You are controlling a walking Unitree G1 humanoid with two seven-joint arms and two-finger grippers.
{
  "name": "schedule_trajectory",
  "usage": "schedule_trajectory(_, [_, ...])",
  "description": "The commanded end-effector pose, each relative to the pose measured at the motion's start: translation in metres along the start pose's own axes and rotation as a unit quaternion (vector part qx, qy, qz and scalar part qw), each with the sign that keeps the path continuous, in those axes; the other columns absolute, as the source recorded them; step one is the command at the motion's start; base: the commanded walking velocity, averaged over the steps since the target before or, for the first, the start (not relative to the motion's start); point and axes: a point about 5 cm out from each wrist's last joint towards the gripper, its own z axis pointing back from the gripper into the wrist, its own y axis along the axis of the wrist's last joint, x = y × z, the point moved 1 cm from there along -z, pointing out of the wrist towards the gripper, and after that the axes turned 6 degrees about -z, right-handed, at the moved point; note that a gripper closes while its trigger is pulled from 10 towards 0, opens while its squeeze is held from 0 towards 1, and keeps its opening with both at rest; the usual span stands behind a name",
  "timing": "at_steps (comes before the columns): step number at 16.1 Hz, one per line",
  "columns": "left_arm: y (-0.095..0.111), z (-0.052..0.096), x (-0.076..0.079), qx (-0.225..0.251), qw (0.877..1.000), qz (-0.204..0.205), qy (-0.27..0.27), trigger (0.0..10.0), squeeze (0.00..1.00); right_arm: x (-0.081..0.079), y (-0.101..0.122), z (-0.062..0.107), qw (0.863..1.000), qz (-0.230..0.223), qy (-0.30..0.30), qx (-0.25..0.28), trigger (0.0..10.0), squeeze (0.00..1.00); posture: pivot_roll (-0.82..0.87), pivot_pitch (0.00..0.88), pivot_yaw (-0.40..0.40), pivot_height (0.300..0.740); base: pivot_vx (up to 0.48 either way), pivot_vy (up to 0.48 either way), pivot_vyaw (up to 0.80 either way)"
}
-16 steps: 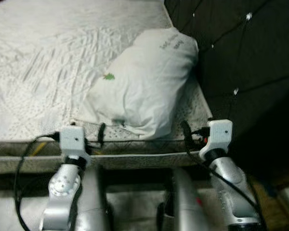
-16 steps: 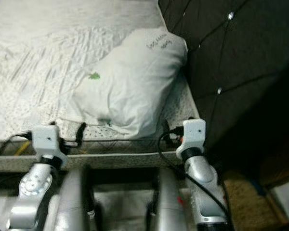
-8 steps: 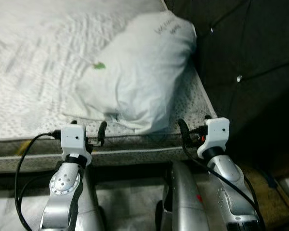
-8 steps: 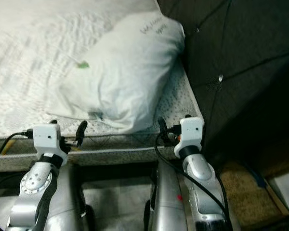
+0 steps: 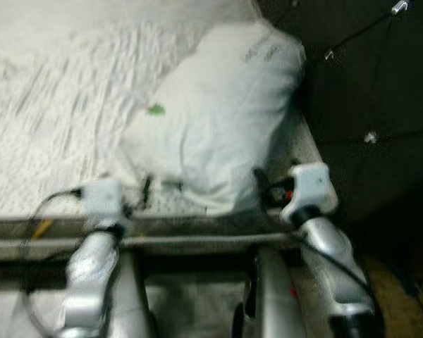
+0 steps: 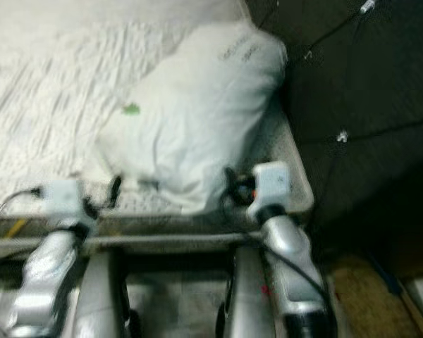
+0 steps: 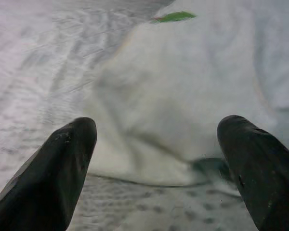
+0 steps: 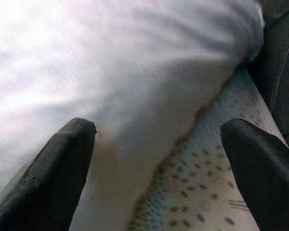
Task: Clean up the room
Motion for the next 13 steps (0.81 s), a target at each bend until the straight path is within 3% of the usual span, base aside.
schedule_trajectory(1, [-0.008, 0.006, -0.011, -0.027, 1.000, -0.007, 0.010, 10.0, 0.00, 0.000, -0.002, -0.007, 1.000, -0.005, 0.006, -0.015, 10.0, 0.00, 0.02, 0.098, -0.071, 0.487, 0.000, 0.000, 0.00])
schedule_trajectory(5, [-0.005, 0.013, -0.026, -0.025, 0.999, -0.006, 0.044, 10.0, 0.00, 0.005, -0.006, -0.011, 0.998, -0.036, 0.000, -0.043, 10.0, 0.00, 0.06, 0.086, -0.089, 0.487, 0.000, 0.000, 0.00])
schedule_trajectory(7, [-0.001, 0.014, -0.027, -0.022, 0.999, -0.004, 0.047, 10.0, 0.00, 0.003, -0.007, -0.013, 0.998, -0.028, 0.011, -0.058, 10.0, 0.00, 0.06, 0.101, -0.090, 0.487, 0.000, 0.000, 0.00])
schedule_trajectory(10, [-0.006, 0.016, -0.031, -0.033, 0.998, -0.010, 0.044, 10.0, 0.00, -0.002, -0.023, -0.011, 0.991, -0.029, 0.049, -0.123, 10.0, 0.00, 0.05, 0.098, -0.092, 0.487, 0.000, 0.000, 0.00])
schedule_trajectory(13, [-0.003, 0.012, -0.033, -0.031, 0.998, -0.012, 0.049, 10.0, 0.00, -0.009, -0.018, -0.025, 0.990, -0.061, 0.054, -0.119, 10.0, 0.00, 0.07, 0.086, -0.087, 0.487, 0.000, 0.000, 0.00])
